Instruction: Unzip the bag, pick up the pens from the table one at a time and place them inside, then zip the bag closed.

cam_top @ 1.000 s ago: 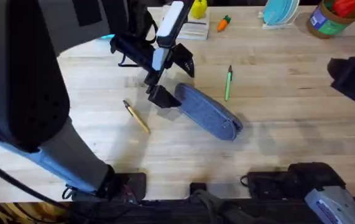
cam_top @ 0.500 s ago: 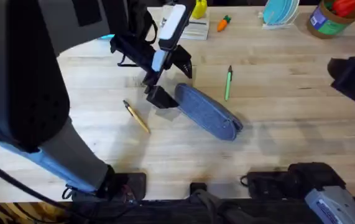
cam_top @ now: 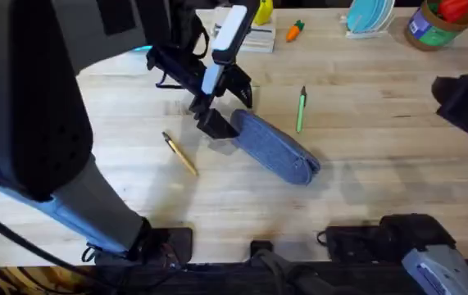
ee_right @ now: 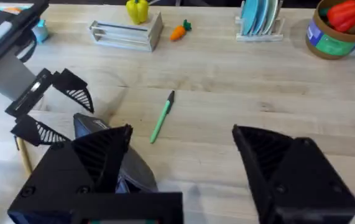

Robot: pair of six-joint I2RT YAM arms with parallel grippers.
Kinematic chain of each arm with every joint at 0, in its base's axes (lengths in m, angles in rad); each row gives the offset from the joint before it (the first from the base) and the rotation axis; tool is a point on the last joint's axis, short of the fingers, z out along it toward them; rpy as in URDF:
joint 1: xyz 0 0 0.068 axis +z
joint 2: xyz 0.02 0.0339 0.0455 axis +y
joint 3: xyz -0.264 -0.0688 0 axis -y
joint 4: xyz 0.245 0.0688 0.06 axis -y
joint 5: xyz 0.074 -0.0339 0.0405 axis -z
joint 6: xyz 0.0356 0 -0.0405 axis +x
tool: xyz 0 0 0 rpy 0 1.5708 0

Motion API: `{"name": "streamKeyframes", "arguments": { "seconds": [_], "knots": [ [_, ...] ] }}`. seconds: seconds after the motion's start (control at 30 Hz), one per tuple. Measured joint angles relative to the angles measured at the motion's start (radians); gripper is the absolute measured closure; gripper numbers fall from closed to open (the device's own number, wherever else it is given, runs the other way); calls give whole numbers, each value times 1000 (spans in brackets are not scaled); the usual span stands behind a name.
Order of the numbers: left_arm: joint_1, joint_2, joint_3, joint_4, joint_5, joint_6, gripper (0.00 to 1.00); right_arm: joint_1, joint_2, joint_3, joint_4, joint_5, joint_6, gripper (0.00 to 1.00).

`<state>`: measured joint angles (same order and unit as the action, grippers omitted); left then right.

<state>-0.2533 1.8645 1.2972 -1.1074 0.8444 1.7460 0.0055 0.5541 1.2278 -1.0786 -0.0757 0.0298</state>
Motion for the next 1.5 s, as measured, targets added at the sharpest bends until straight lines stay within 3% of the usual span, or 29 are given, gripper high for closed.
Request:
{"name": "streamKeyframes", "arguments": {
  "seconds": [0.13, 0.2, 0.23, 0.5, 0.8, 1.2, 1.5],
  "knots": [
    [-18, 0, 0, 0, 0, -2, 571, 0, 0, 0, 0, 0, 0, 3],
    [-23, 0, 0, 1, -1, -4, 688, 0, 0, 0, 0, 0, 0, 3],
    [-23, 0, 0, 1, -4, -3, 947, 0, 0, 0, 0, 0, 0, 3],
    [-23, 0, 0, -4, -7, -3, 961, 0, 0, 0, -27, 0, 86, 4],
    [-23, 0, 0, -4, -8, -3, 960, 0, 0, -39, -204, -43, 261, 3],
    [-23, 0, 0, -7, -8, -3, 959, 0, 4, -271, -152, -187, 439, 4],
    [-23, 0, 0, -7, -8, -3, 959, 0, 7, -300, -70, -227, 495, 4]
  ]
}}
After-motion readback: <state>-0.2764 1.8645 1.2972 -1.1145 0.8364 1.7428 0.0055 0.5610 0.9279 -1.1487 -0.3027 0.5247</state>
